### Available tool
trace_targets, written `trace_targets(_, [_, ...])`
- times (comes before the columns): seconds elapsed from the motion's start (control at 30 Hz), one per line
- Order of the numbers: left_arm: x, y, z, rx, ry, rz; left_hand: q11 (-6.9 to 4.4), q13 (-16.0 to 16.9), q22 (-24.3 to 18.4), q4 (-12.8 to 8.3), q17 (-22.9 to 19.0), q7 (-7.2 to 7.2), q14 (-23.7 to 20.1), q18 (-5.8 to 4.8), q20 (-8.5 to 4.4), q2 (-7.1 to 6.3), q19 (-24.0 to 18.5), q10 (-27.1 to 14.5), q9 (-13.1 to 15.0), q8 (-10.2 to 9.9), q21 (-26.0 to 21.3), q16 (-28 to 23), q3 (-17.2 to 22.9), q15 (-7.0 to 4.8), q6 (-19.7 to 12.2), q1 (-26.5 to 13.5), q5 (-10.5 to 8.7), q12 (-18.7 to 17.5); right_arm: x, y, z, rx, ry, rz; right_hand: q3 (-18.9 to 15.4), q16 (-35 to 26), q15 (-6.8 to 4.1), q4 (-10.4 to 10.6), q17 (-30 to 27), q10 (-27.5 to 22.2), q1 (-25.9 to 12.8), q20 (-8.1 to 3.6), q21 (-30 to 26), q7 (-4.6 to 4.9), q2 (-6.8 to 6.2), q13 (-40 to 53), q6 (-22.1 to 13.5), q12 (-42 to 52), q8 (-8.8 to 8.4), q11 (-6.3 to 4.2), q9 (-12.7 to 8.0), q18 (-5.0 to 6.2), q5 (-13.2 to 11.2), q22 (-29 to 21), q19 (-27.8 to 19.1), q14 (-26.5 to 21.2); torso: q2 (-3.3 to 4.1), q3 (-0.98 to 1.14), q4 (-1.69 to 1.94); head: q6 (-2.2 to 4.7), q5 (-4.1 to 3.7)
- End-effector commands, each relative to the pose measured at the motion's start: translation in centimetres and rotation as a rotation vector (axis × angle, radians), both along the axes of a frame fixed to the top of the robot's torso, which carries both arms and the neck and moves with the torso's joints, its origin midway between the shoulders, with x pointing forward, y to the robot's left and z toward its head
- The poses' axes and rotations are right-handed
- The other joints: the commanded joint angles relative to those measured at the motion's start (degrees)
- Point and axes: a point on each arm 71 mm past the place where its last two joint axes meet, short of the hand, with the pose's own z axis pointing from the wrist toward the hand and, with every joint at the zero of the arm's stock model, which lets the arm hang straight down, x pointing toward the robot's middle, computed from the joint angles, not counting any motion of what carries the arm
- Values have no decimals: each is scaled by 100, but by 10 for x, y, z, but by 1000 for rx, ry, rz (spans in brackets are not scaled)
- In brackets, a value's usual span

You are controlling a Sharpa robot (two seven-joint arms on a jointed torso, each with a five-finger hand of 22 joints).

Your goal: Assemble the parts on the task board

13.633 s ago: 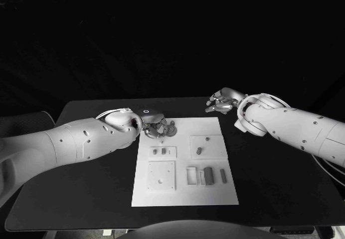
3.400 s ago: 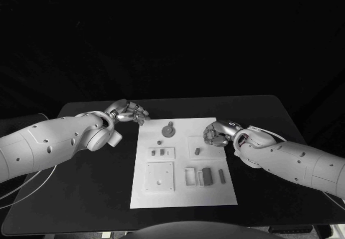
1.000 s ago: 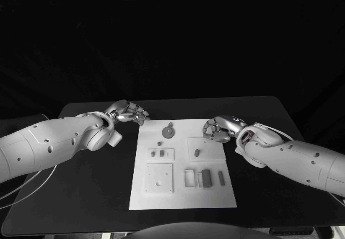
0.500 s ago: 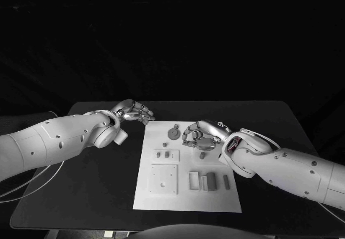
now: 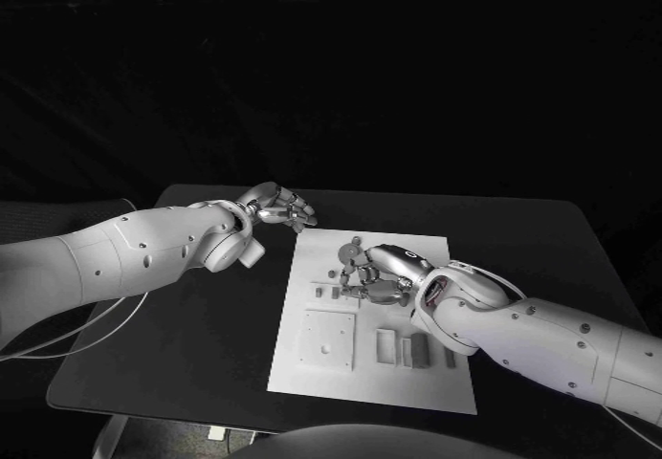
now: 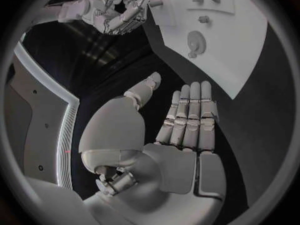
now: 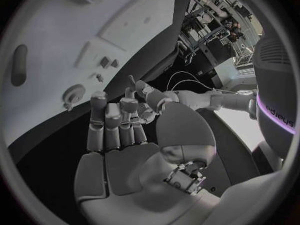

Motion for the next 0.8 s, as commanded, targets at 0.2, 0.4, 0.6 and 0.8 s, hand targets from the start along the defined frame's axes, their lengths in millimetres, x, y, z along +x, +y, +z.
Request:
trace_targets(0.2, [2, -7, 2, -14, -15, -9, 12, -12, -10, -14, 9, -40, -4, 73, 13, 27, -16, 39, -10, 40, -31, -40, -6, 32, -7, 15, -33, -35, -8, 12, -19, -54, 38, 68, 38, 3, -38, -19, -3, 31, 11, -20, 10, 104, 73, 8, 156, -33, 2, 0, 83, 76, 29, 0, -8, 2, 21, 14, 1, -79, 173])
trace_targets(0.4, [3, -8, 2, -14, -15, -9, 12, -14, -11, -13, 11, -39, -10, 72, 15, 29, -21, 42, -11, 41, -37, -48, -7, 35, -7, 15, -33, -39, -13, 14, -29, -81, 62, 87, 38, 1, -39, -26, -3, 27, 7, -19, 8, 106, 79, 11, 154, -35, -1, 1, 84, 76, 29, -1, -11, -1, 22, 7, -2, -130, 216])
trace_targets(0.6, [2, -9, 1, -15, -11, -14, 14, -17, -12, -11, 13, -38, -14, 71, 18, 30, -24, 42, -14, 42, -42, -55, -8, 37, -8, 13, -33, -44, -15, 13, -34, -106, 81, 102, 36, 0, -40, -33, -2, 22, -3, -18, 5, 108, 84, 15, 152, -37, -6, 4, 85, 76, 28, -2, -17, -6, 17, 8, -15, -168, 224])
trace_targets(0.8, [2, -10, 2, -16, -12, -17, 14, -19, -13, -8, 15, -37, -14, 71, 18, 34, -24, 42, -15, 43, -44, -57, -8, 38, -8, 12, -33, -47, -16, 11, -39, -123, 85, 104, 35, -2, -41, -39, -1, 19, -9, -16, 3, 109, 85, 18, 150, -38, -10, 5, 86, 76, 28, -3, -21, -10, 17, 5, -9, -187, 236])
